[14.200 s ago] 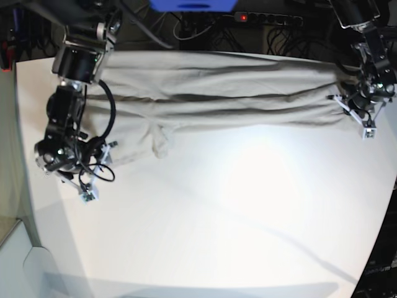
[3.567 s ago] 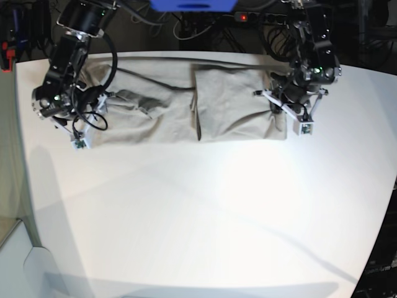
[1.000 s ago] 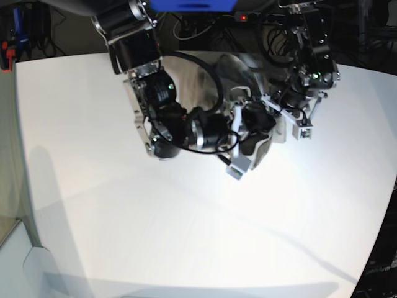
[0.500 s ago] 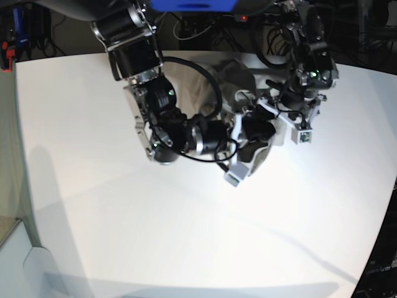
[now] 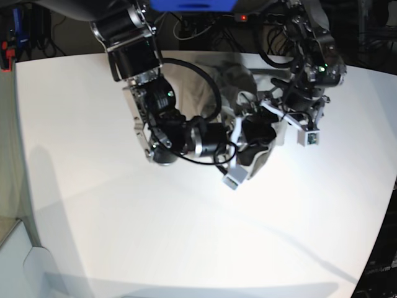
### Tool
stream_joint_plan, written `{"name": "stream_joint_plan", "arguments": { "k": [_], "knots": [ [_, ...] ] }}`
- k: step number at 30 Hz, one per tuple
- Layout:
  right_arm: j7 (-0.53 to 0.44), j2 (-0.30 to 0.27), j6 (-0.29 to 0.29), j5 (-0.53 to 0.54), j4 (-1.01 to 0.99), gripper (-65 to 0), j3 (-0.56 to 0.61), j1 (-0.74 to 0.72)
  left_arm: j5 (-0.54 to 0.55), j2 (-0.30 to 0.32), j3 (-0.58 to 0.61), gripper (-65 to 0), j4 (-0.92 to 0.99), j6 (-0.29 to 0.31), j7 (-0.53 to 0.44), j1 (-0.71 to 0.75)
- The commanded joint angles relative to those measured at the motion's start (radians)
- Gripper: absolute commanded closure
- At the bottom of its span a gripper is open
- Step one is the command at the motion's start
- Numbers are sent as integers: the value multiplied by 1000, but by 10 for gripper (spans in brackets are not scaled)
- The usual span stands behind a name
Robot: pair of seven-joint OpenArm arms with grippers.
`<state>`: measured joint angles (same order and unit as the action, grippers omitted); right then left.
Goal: Layout the t-shirt on the table in an organized manner, then fold the t-shirt properly
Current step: 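Lift the strip end with the right gripper and fold it toward the left gripper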
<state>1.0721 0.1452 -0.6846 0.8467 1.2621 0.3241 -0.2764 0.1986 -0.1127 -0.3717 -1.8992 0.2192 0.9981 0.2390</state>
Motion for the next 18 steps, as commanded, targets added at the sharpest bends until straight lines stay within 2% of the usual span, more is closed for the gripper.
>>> {"name": "stream_joint_plan", "arguments": {
  "k": [1, 4, 11, 14, 18],
  "knots": [
    [-2, 12, -14, 29, 15, 0, 5, -16, -4, 0, -10, -416, -24, -33, -34, -11],
    [-2, 12, -14, 29, 15, 0, 5, -16, -23, 0, -40, -416, -24, -59, -34, 7],
    [-2, 12, -14, 29, 15, 0, 4, -16, -23, 3, -180, -416, -75, -56, -32, 26],
    [-7, 12, -14, 27, 14, 0, 4, -17, -23, 41, -229, -416, -92, -53, -32, 44],
    [-60, 12, -14, 27, 8, 0, 8, -31, -15, 95, -284, -416, -93, -53, -32, 86]
  ]
}}
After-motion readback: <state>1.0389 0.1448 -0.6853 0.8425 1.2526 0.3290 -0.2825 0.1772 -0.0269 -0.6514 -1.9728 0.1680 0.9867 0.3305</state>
